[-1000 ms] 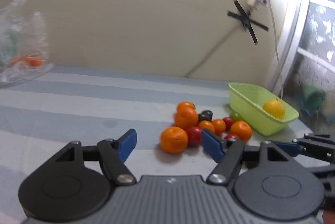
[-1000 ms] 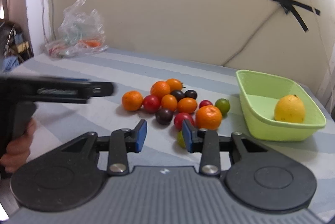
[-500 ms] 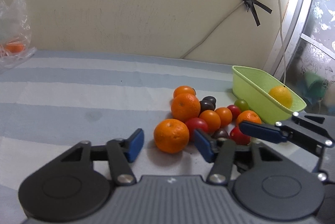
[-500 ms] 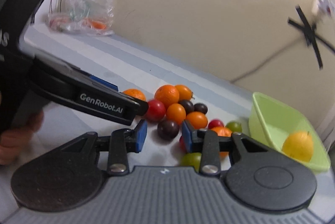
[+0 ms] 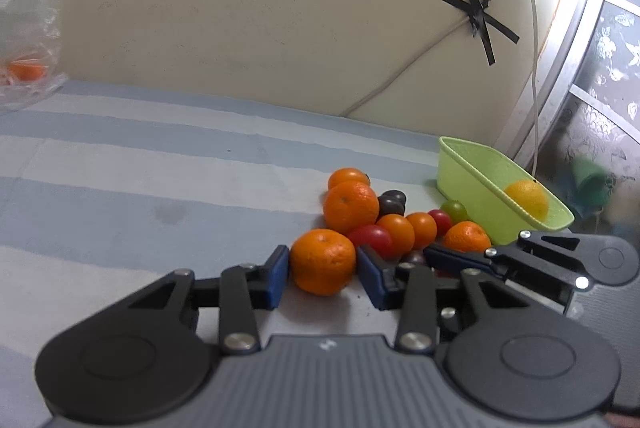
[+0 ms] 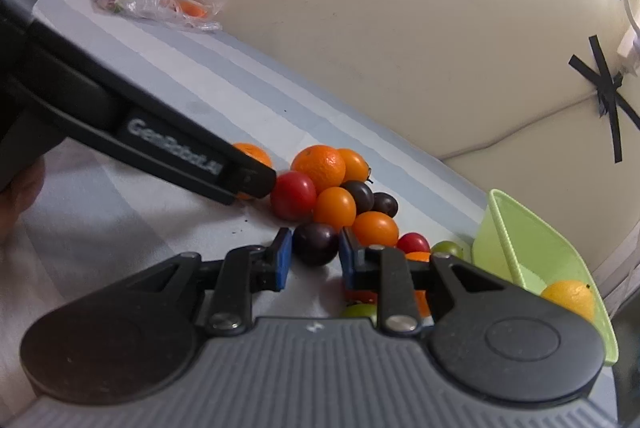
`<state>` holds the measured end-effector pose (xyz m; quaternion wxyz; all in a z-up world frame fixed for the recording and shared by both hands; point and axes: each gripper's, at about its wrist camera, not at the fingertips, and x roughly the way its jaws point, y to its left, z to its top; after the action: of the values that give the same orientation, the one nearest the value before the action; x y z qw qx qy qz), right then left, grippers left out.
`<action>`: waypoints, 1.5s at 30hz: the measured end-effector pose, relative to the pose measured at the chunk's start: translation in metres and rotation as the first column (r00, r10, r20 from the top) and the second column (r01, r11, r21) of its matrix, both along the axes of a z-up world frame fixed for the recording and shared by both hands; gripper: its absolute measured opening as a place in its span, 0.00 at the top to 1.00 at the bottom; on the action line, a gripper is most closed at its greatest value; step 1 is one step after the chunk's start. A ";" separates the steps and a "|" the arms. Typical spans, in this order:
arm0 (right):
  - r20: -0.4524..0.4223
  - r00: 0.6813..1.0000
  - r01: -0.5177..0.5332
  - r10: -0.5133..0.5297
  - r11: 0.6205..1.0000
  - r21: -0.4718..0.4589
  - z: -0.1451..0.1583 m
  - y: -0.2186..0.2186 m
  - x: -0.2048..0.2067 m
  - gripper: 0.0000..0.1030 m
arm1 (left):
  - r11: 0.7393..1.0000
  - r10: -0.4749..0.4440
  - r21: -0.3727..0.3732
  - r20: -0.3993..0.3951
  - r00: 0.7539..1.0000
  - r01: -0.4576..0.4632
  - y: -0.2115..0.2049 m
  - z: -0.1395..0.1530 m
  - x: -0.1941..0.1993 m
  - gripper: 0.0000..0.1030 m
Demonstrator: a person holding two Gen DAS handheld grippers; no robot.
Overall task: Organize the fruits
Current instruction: 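Grasp a mandarin with the left gripper while the right gripper grasps a dark purple cherry tomato, then carry both fruits into the green basin while both grippers open to release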
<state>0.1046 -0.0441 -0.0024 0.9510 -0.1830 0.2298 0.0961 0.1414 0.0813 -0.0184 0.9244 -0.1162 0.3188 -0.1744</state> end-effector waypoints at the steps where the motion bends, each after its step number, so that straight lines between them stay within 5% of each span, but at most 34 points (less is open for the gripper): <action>1: -0.001 1.000 0.001 -0.001 1.000 0.004 0.000 -0.001 -0.001 0.74 | 1.000 0.003 -0.011 -0.002 1.000 -0.003 0.001 0.001 -0.005 0.64; 8: 0.055 0.998 0.006 -0.013 0.991 0.134 0.017 -0.029 -0.046 0.75 | 0.997 -0.067 -0.034 0.036 0.997 0.068 -0.021 0.019 -0.054 0.64; 16: -0.068 0.992 0.124 -0.107 0.933 0.337 0.000 -0.102 -0.109 0.74 | 0.958 -0.284 0.048 -0.006 0.959 0.284 -0.097 0.011 -0.082 0.64; 27: -0.086 0.991 0.132 -0.106 0.897 0.423 -0.019 -0.132 -0.125 0.72 | 0.957 -0.252 0.145 -0.016 0.968 0.251 -0.125 0.008 -0.088 0.63; 33: -0.069 0.994 0.106 -0.084 0.877 0.468 -0.018 -0.146 -0.119 0.74 | 0.956 -0.277 0.102 -0.003 0.961 0.276 -0.129 0.025 -0.067 0.64; 39: 0.080 0.975 0.138 -0.206 0.849 0.510 0.015 -0.178 -0.098 0.73 | 0.951 -0.301 0.096 0.094 0.949 0.292 -0.157 0.064 -0.002 0.63; 45: 0.072 0.954 0.224 -0.291 0.852 0.474 0.015 -0.195 -0.051 0.73 | 0.948 -0.310 0.077 0.001 0.951 0.309 -0.189 0.049 0.071 0.63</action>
<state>0.0533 -0.2394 0.0121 0.9851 0.0738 0.1553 0.0060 0.2122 -0.1080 0.0309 0.8914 -0.0283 0.3335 -0.3056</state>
